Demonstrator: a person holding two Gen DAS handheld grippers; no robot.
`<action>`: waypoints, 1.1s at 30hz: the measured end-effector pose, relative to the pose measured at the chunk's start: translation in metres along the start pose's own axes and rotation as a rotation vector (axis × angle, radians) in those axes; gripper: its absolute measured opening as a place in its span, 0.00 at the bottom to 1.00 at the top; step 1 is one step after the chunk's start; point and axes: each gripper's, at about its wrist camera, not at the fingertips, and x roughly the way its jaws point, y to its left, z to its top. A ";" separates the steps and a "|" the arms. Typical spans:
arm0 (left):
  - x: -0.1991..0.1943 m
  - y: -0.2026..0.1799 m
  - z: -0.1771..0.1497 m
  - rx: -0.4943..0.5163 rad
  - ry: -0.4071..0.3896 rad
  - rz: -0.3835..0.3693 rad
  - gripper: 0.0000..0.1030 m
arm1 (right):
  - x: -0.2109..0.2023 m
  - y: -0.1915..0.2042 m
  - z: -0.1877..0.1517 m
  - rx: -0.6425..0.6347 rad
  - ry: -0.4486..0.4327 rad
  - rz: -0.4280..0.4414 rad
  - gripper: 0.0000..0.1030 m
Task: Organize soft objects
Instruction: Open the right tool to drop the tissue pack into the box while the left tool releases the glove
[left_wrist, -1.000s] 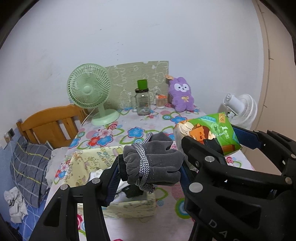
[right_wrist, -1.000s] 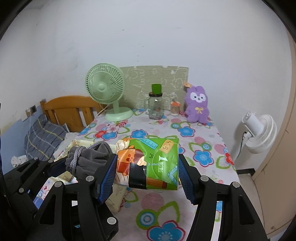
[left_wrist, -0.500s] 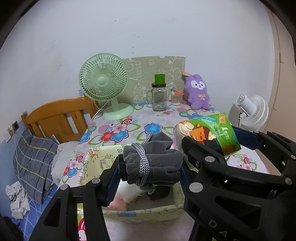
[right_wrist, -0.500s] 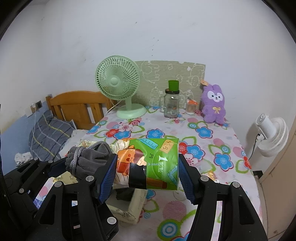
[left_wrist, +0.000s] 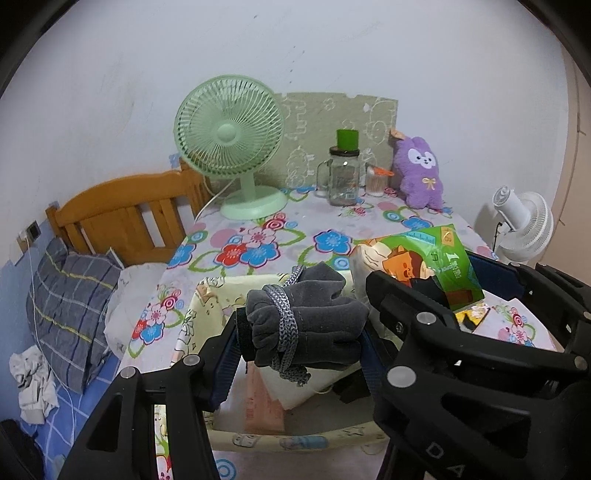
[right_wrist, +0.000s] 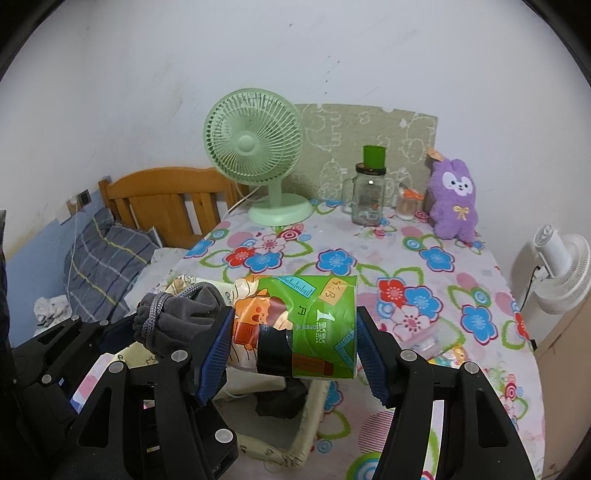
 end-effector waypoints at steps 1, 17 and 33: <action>0.003 0.004 -0.001 -0.007 0.009 -0.001 0.59 | 0.003 0.002 0.000 -0.003 0.004 0.002 0.64; 0.030 0.037 -0.013 -0.071 0.084 0.053 0.75 | 0.044 0.027 0.002 -0.038 0.057 0.070 0.65; 0.035 0.037 -0.019 -0.047 0.119 0.044 0.92 | 0.060 0.031 0.002 -0.047 0.036 0.099 0.83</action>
